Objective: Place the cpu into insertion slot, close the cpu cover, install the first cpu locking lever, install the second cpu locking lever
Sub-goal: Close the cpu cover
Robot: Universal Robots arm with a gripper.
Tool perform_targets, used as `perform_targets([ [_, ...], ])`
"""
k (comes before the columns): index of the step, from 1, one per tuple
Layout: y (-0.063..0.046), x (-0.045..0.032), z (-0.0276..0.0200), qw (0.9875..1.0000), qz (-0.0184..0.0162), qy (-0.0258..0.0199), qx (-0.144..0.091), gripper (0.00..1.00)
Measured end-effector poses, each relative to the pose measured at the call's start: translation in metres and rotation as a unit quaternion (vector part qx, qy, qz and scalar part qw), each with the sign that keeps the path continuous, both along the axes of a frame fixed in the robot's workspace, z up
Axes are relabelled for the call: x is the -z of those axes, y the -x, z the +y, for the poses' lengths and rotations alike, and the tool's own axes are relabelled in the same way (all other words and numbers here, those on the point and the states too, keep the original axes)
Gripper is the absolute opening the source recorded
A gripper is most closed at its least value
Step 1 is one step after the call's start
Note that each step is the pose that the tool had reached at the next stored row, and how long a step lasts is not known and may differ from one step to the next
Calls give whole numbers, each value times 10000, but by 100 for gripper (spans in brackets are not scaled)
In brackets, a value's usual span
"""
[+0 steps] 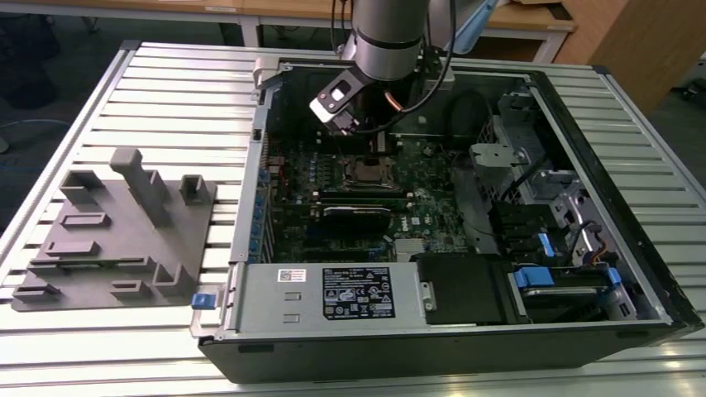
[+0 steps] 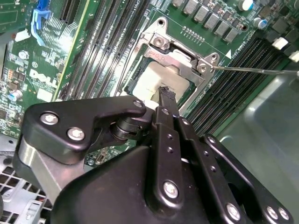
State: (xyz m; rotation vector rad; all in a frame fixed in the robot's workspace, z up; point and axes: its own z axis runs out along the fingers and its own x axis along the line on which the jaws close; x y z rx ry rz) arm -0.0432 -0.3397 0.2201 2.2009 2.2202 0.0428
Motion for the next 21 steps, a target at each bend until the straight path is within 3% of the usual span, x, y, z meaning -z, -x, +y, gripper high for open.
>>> perform_targets([
  [6,0,1,0,9987,0,0,-507,11],
  [11,0,2,-1,9954,0,1,-956,11],
  [16,0,4,-1,9900,0,1,-1410,11],
  [21,0,5,-1,9826,0,1,-1859,11],
])
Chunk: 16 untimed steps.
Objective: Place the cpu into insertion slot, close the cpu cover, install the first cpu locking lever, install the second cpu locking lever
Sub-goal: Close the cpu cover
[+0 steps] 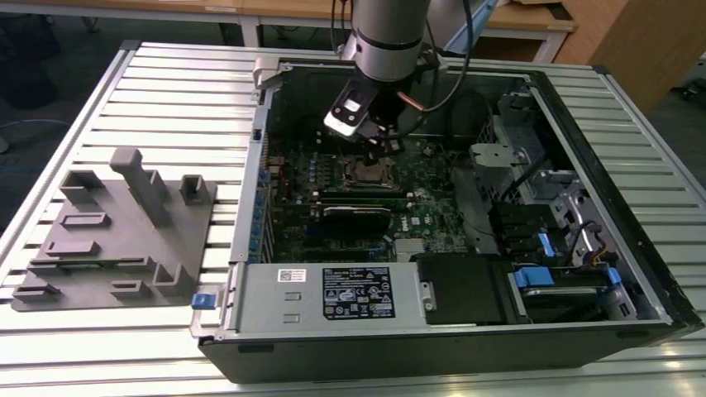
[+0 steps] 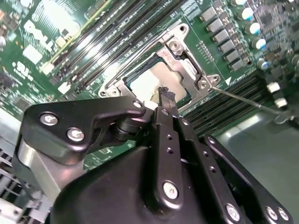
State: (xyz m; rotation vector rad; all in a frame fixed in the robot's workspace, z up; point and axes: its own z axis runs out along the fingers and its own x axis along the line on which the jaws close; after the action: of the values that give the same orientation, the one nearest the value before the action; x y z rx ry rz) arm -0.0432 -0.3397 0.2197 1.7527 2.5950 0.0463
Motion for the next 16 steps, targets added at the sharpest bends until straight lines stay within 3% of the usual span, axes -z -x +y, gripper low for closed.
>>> perform_targets([
  [4,0,1,0,9993,0,0,-368,11],
  [8,0,1,0,9974,0,0,-727,11],
  [12,0,1,0,9940,0,0,-1093,11],
  [16,0,2,0,9894,0,0,-1450,11],
])
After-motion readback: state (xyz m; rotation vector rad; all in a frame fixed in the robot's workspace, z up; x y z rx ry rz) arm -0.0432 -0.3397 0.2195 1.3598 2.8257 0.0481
